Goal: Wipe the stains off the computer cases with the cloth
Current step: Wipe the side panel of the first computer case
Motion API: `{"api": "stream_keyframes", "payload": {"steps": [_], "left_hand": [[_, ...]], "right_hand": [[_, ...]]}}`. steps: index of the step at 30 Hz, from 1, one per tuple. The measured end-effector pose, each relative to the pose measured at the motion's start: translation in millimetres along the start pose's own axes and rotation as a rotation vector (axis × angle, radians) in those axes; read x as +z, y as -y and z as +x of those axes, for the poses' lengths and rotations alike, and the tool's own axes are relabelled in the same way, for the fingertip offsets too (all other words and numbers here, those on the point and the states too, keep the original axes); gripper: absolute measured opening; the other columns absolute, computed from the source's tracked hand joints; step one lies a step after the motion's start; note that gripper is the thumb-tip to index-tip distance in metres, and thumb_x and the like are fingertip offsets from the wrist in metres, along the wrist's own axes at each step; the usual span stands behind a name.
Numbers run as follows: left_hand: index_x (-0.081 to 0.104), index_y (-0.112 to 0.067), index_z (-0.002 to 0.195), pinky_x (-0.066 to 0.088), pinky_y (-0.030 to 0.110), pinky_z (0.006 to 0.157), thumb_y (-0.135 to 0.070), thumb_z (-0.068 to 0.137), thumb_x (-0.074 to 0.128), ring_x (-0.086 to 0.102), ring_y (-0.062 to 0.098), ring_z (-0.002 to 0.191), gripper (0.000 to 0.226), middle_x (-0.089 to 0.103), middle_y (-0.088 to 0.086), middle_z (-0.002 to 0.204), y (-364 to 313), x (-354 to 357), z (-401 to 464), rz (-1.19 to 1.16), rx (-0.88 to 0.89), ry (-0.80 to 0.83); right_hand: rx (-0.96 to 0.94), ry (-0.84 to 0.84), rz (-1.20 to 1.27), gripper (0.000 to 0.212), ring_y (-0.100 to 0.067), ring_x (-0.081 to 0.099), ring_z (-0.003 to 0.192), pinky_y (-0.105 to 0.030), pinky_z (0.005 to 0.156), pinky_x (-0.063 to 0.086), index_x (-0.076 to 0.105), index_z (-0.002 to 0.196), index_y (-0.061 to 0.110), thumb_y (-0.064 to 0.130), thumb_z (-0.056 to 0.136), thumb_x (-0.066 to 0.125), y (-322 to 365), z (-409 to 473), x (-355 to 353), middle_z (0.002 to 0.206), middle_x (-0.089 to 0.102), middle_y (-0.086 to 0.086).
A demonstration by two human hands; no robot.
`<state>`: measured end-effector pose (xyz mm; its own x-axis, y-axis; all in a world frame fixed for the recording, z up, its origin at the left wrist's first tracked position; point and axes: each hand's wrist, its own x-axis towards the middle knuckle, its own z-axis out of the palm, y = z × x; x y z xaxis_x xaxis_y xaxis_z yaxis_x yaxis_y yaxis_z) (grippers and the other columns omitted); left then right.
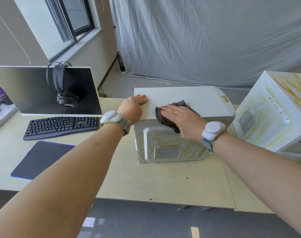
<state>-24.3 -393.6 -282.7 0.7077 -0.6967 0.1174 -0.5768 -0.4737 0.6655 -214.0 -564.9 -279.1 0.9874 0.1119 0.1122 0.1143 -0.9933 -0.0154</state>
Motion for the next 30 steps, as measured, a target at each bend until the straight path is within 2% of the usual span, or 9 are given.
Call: {"api": "stream_keyframes", "payload": {"steps": [3,6,8,10,12,16,23,27,30], "left_hand": [[0.065,-0.018,0.136,0.012,0.012,0.113,0.008,0.092,0.043,0.034,0.011,0.147,0.055,0.050,-0.003,0.151,-0.5,-0.9,-0.2,0.006,0.004,-0.004],[0.068,-0.017,0.131,0.016,0.013,0.113,0.009,0.090,0.041,0.038,0.012,0.146,0.056,0.055,-0.002,0.148,0.1,2.5,-1.8,-0.038,0.008,-0.053],[0.070,-0.015,0.128,0.019,0.014,0.114,0.009,0.089,0.040,0.040,0.013,0.144,0.055,0.057,-0.001,0.145,-0.9,6.3,-2.0,-0.073,0.007,-0.077],[0.071,-0.012,0.126,0.019,0.012,0.112,0.009,0.091,0.043,0.041,0.014,0.143,0.050,0.059,0.001,0.144,0.4,4.5,-2.6,-0.087,0.007,-0.078],[0.071,-0.013,0.126,0.019,0.010,0.110,0.006,0.095,0.045,0.041,0.013,0.143,0.045,0.058,0.001,0.144,2.3,3.2,-2.4,-0.078,0.017,-0.070],[0.069,-0.016,0.130,0.017,0.010,0.111,0.002,0.097,0.043,0.040,0.012,0.144,0.046,0.056,-0.001,0.147,2.7,0.3,-1.9,-0.016,0.038,-0.049],[0.066,-0.025,0.135,0.016,0.016,0.116,0.002,0.095,0.041,0.035,0.012,0.147,0.054,0.051,-0.007,0.151,3.0,-0.5,-0.5,0.077,0.031,-0.031],[0.064,-0.024,0.137,0.020,0.024,0.119,0.003,0.093,0.042,0.036,0.016,0.147,0.055,0.050,-0.005,0.152,-5.2,-1.6,-1.1,0.156,0.059,-0.004],[0.066,-0.017,0.132,0.029,0.034,0.118,0.005,0.087,0.044,0.041,0.024,0.143,0.055,0.054,-0.001,0.149,-13.5,-5.1,-1.3,0.312,0.088,0.023]], "right_hand": [[0.157,-0.005,0.306,0.074,-0.015,0.031,0.149,-0.031,0.122,0.023,0.044,0.152,0.020,-0.012,0.085,0.050,-0.7,0.3,-11.4,0.159,0.039,0.004],[0.347,-0.127,0.540,0.045,-0.016,0.052,0.132,-0.025,0.105,0.037,0.053,0.146,0.028,0.018,0.101,0.054,14.4,5.5,-27.3,0.138,0.061,0.010],[0.338,-0.104,0.431,0.047,-0.016,0.045,0.136,-0.027,0.106,0.030,0.046,0.150,0.026,0.034,0.104,0.049,35.4,15.1,-26.5,0.140,0.056,0.010],[0.300,-0.060,0.174,0.056,-0.014,0.026,0.150,-0.040,0.118,0.019,0.035,0.155,0.024,0.045,0.104,0.043,61.5,31.9,-7.9,0.159,0.037,0.008],[0.297,-0.074,-0.056,0.064,-0.019,0.025,0.151,-0.051,0.116,0.024,0.034,0.155,0.021,0.050,0.099,0.047,80.1,42.0,13.6,0.162,0.034,0.005],[0.235,-0.123,-0.151,0.071,-0.023,0.037,0.145,-0.050,0.107,0.034,0.040,0.151,0.022,0.041,0.088,0.067,73.7,44.3,21.2,0.157,0.042,0.004],[0.077,-0.051,-0.083,0.083,-0.025,0.038,0.146,-0.046,0.112,0.037,0.041,0.153,0.021,0.009,0.077,0.072,-4.1,-5.4,3.7,0.160,0.038,0.002],[0.111,-0.040,0.013,0.085,-0.029,0.035,0.148,-0.041,0.121,0.026,0.041,0.153,0.014,-0.010,0.074,0.062,-31.2,-33.4,-2.9,0.160,0.037,-0.004],[0.215,-0.025,0.189,0.084,-0.020,0.028,0.151,-0.033,0.124,0.018,0.042,0.153,0.023,-0.015,0.078,0.048,-29.2,-35.5,-13.6,0.161,0.035,0.004]]}}
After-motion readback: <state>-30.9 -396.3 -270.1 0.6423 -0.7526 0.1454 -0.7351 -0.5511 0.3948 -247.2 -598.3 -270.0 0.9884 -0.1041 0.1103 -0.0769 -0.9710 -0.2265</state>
